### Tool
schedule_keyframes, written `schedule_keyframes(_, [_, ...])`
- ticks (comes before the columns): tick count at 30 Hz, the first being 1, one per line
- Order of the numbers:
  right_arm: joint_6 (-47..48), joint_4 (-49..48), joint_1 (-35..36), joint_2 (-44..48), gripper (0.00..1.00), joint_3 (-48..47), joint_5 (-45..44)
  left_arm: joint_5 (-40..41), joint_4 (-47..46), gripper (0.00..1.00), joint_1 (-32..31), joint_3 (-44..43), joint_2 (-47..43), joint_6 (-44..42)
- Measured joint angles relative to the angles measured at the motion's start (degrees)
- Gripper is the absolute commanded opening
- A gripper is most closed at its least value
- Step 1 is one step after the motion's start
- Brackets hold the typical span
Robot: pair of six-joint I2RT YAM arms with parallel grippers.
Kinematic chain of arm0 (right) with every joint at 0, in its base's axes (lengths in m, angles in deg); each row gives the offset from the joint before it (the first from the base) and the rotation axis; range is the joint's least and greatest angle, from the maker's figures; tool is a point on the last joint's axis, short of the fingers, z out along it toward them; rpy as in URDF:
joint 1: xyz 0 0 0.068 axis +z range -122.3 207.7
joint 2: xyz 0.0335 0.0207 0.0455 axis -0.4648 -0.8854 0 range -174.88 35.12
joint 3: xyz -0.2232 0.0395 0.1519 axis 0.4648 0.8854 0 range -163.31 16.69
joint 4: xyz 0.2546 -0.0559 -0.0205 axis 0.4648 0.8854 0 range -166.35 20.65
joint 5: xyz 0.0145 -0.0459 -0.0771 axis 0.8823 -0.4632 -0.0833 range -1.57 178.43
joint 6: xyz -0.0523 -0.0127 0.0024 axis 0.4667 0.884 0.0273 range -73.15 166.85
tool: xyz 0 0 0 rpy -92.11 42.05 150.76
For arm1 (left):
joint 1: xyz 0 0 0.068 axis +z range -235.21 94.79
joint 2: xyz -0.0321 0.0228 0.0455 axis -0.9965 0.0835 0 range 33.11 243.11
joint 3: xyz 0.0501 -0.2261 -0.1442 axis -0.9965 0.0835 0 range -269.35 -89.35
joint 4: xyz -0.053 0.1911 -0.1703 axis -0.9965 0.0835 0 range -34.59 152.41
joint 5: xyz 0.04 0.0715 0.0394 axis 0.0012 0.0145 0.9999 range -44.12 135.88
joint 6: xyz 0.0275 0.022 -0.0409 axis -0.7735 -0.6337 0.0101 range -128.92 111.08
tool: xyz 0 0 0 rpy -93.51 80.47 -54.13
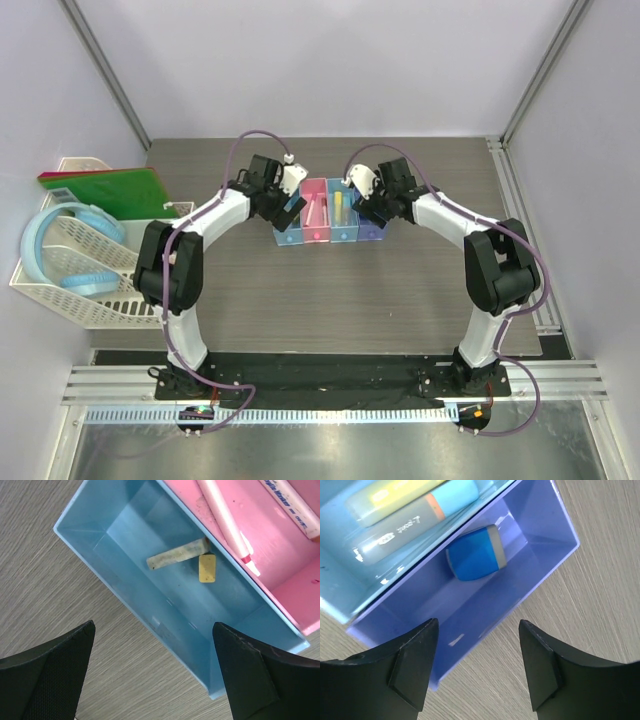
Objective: Sort the stationery into containers
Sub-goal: Move the storage box to the center of the board.
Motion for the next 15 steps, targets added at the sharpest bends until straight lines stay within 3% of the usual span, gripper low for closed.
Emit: schedule_keyframes(15, [-1.18, -1.36, 1.11, 6.51, 0.72, 9.31, -0.83, -4.52, -0.90, 1.00, 0.04, 5.99, -2.29, 0.98])
